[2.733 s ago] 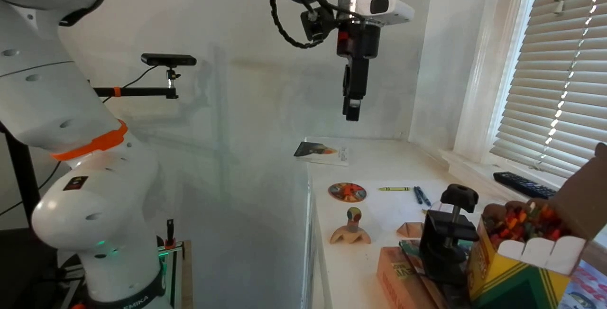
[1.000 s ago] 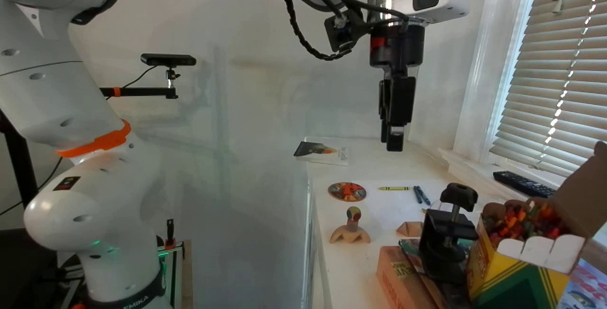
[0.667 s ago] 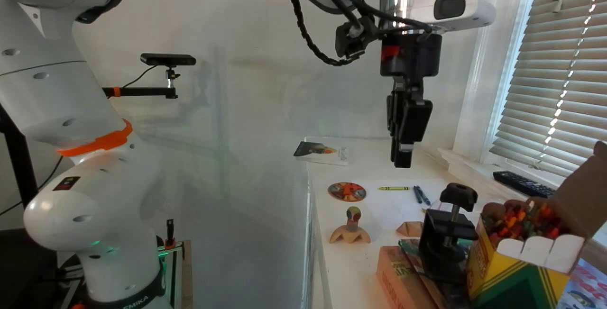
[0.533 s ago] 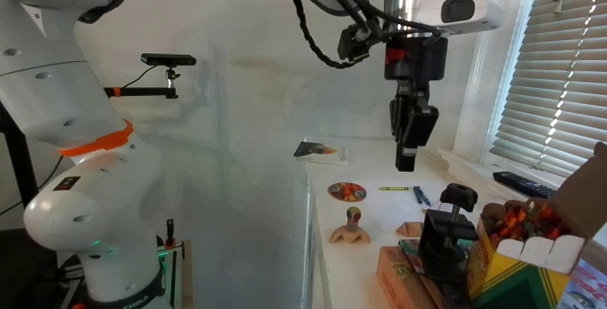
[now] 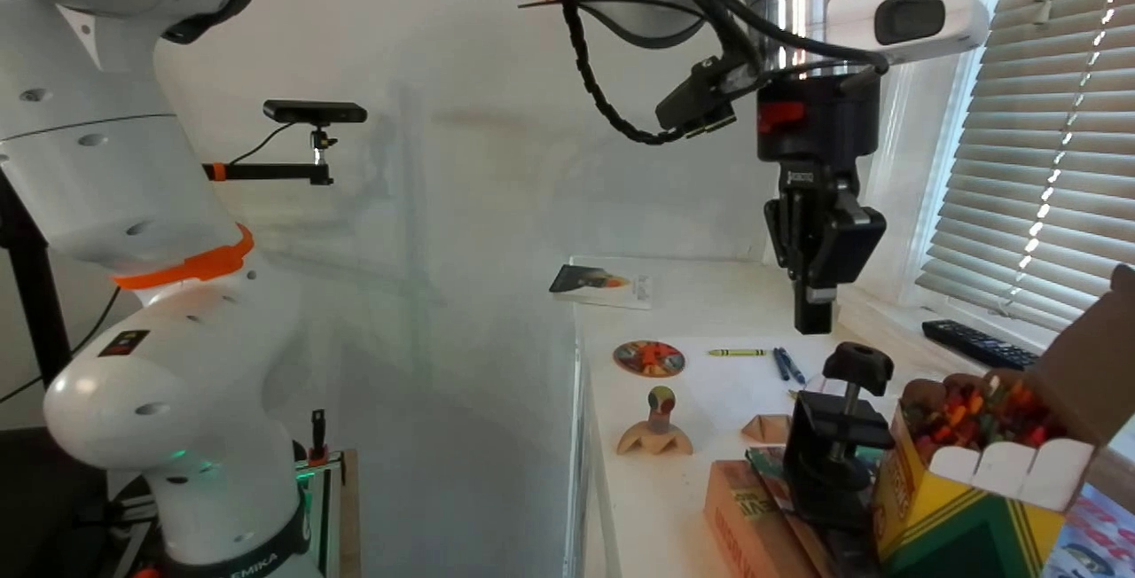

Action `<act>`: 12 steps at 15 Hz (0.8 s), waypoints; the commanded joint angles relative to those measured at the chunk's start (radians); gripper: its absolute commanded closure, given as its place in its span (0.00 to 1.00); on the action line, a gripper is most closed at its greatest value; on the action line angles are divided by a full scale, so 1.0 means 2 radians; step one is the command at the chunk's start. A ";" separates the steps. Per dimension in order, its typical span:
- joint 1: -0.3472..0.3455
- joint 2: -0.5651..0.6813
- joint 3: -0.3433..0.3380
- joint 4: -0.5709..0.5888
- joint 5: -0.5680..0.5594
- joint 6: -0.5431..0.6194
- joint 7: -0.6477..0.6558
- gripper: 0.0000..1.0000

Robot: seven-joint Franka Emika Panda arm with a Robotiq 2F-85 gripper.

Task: Rotate the object clockwise

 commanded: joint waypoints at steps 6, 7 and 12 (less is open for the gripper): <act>-0.003 0.025 0.005 0.020 -0.017 -0.023 -0.014 1.00; -0.003 0.027 0.006 0.024 -0.019 -0.031 -0.012 1.00; -0.004 0.039 0.009 0.056 -0.036 -0.108 -0.004 1.00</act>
